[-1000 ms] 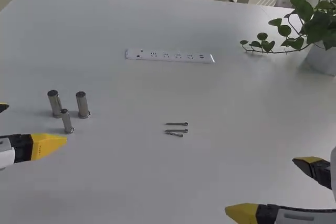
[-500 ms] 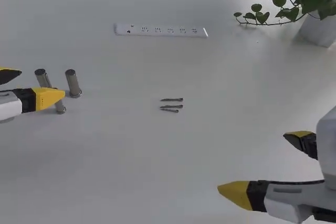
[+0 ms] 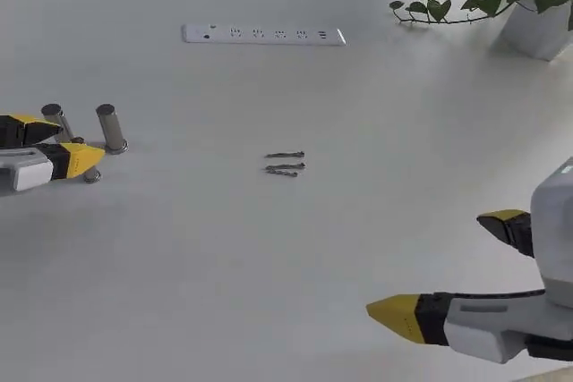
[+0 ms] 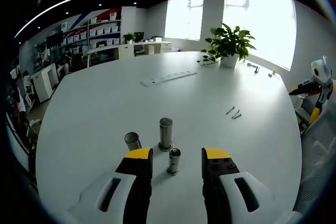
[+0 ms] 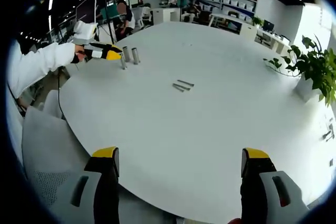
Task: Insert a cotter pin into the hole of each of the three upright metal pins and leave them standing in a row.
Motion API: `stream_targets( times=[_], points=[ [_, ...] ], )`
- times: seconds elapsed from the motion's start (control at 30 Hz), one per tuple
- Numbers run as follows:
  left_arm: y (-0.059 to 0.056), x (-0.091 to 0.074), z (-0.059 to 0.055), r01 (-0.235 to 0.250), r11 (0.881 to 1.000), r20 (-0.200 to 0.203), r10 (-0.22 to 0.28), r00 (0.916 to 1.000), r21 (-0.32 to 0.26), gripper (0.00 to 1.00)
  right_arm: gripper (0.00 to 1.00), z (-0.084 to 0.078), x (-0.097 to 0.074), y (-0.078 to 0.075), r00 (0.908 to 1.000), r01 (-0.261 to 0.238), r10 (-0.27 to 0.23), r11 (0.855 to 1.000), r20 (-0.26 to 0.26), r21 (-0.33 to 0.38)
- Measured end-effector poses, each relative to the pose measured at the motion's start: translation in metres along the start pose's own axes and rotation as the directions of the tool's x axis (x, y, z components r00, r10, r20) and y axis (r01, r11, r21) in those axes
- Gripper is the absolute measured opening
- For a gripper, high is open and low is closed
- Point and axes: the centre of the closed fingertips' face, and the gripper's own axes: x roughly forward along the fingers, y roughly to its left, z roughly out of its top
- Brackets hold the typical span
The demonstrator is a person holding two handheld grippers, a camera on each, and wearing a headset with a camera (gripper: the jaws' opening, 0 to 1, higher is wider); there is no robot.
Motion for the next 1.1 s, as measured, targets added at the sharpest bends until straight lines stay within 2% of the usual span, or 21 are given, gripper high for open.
stream_targets(
  times=[0.07,0.13,0.27,0.43,0.5,0.67,0.73,0.77,0.8,0.87,0.93,0.97,1.1],
  points=[
    [0.002,0.002,-0.004,-0.004,1.0,-0.019,0.005,0.9998,0.015,0.3,0.95,-0.001,0.0,0.001,1.0,-0.003,0.003,1.0,-0.005,-0.002],
    [0.002,0.003,-0.006,-0.004,1.0,-0.025,0.004,0.9997,0.012,0.25,0.95,-0.001,0.001,0.001,1.0,-0.003,0.003,1.0,-0.006,0.0],
    [0.002,0.008,-0.008,-0.012,0.999,-0.034,0.013,0.9993,0.044,0.21,0.94,-0.001,0.003,0.002,0.9999,-0.007,0.007,1.0,-0.009,0.003],
    [0.002,0.011,-0.01,-0.014,0.997,-0.055,0.018,0.9983,0.074,0.07,0.94,-0.002,0.006,0.005,0.9998,-0.015,0.015,1.0,-0.013,0.008],
    [0.002,0.012,-0.01,-0.018,0.999,-0.053,0.02,0.9984,0.045,0.07,0.94,-0.002,0.007,0.007,0.9998,-0.019,0.019,1.0,-0.012,0.009],
    [0.003,0.01,-0.01,-0.019,0.998,-0.05,0.023,0.9985,0.066,0.07,0.94,-0.003,0.006,0.008,0.9996,-0.024,0.024,1.0,-0.013,0.005],
    [0.004,0.009,-0.01,-0.034,0.994,-0.059,0.04,0.9974,0.103,0.07,0.94,-0.003,0.005,0.007,0.9997,-0.022,0.022,1.0,-0.01,0.008],
    [0.005,0.008,-0.01,-0.042,0.988,-0.063,0.052,0.9967,0.149,0.07,0.94,-0.003,0.005,0.006,0.9998,-0.02,0.02,1.0,-0.006,0.01],
    [0.003,0.007,-0.01,-0.04,0.987,-0.066,0.05,0.9966,0.153,0.07,0.94,-0.003,0.004,0.006,0.9998,-0.018,0.018,1.0,-0.005,0.011],
    [-0.002,0.006,-0.008,-0.036,0.995,-0.047,0.041,0.9981,0.095,0.07,0.94,-0.002,0.004,0.004,0.9999,-0.015,0.015,1.0,0.0,0.013],
    [-0.008,0.003,-0.003,-0.031,0.994,-0.024,0.034,0.9991,0.101,0.07,0.94,-0.002,0.003,0.004,0.9999,-0.014,0.014,1.0,0.004,0.013],
    [-0.015,0.002,0.001,-0.022,0.993,-0.014,0.024,0.9996,0.116,0.07,0.94,-0.002,0.002,0.004,0.9999,-0.012,0.012,1.0,0.007,0.013],
    [-0.031,-0.003,0.009,-0.01,0.992,0.008,0.009,0.9999,0.123,0.07,0.94,-0.004,-0.001,0.004,0.9999,-0.012,0.012,1.0,0.008,0.018]
  ],
)
